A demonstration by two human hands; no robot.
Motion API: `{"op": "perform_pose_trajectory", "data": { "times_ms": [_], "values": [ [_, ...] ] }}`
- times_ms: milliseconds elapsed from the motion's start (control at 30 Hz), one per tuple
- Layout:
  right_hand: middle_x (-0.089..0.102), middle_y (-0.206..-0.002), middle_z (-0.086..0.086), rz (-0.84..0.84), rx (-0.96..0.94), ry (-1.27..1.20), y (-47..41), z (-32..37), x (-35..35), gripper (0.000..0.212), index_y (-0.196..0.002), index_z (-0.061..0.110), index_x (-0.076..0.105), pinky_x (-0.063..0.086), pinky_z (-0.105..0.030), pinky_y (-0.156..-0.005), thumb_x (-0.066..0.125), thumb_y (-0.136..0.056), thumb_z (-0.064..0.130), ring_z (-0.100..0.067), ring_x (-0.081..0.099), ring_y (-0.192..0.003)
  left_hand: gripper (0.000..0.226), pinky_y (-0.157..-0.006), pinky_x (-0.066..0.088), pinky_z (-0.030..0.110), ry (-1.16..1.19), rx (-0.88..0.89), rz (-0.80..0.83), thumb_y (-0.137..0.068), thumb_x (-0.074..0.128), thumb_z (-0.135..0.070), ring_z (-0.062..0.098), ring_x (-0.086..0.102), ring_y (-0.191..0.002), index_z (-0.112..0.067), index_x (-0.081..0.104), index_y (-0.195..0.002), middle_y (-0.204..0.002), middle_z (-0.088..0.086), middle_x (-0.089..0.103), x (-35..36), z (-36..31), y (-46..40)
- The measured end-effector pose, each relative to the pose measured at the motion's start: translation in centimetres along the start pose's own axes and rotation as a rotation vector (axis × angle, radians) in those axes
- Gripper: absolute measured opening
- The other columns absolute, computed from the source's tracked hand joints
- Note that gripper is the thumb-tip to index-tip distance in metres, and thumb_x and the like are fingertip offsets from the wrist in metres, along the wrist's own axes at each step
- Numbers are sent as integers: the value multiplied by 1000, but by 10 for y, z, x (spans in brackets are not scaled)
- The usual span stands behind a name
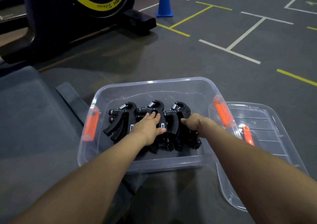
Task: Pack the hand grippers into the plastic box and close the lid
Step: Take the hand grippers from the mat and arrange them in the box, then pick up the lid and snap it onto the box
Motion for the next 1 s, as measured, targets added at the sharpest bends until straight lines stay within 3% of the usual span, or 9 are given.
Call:
{"op": "perform_pose_trajectory", "data": {
  "times_ms": [100, 167, 333, 533, 767, 1000],
  "values": [
    [55, -131, -17, 0, 7, 14, 5, 1, -1, 49, -130, -5, 48, 42, -37, -105, 43, -98, 32, -26, 55, -115, 65, -120, 17, 41, -10, 2, 9, -98, 38, -41, 16, -2, -149, -20, 7, -151, -160, -3, -2, 0, 1, -1],
    [51, -137, -19, -2, 4, 53, 10, 3, -3, 50, -132, -5, 46, 41, -39, -106, 41, -99, 32, -33, 51, -125, 65, -120, 16, 41, -13, 0, 15, -98, 37, -41, 16, -2, -149, -19, 6, -151, -160, -3, -1, -1, 0, -1],
    [57, -132, -14, -116, -144, 91, 31, 9, -12, 39, -133, 6, 47, 42, -33, -103, 48, -96, 19, -31, 54, -122, 63, -121, 11, 40, -66, 1, -16, -98, 37, -38, 18, 3, -149, -17, 10, -151, -161, -1, -1, -8, -7, 8],
    [48, -143, -12, -290, -281, 62, 88, 14, -47, 53, -142, 9, 39, 33, -28, -108, 57, -92, 15, -27, 45, -132, 43, -103, 39, 39, 2, 16, -244, -96, 44, -31, 25, 41, -132, -19, 41, -137, -145, 1, 39, -39, -46, 45],
    [53, -137, -13, -412, -332, 20, 168, 0, -89, 53, -138, 11, 46, 42, -34, -101, 64, -88, 19, -29, 52, -125, 44, -102, 43, 40, 69, 50, -325, -94, 49, -34, 26, 47, -127, -22, 43, -136, -141, 1, 43, -62, -107, 111],
    [59, -131, -13, -506, -279, 7, 243, -48, -118, 49, -131, 8, 53, 43, -34, -99, 66, -86, 22, -30, 55, -120, 41, -98, 45, 42, 67, 203, -341, -91, 54, -31, 28, 53, -120, -20, 49, -129, -133, 6, 49, -54, -161, 160]
  ]
}}
Point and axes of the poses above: each hand's wrist, its own y-axis away from the middle knuckle, its own x-axis out of the palm, z = x × y, the point moved 1 cm from there along -y, towards the middle knuckle
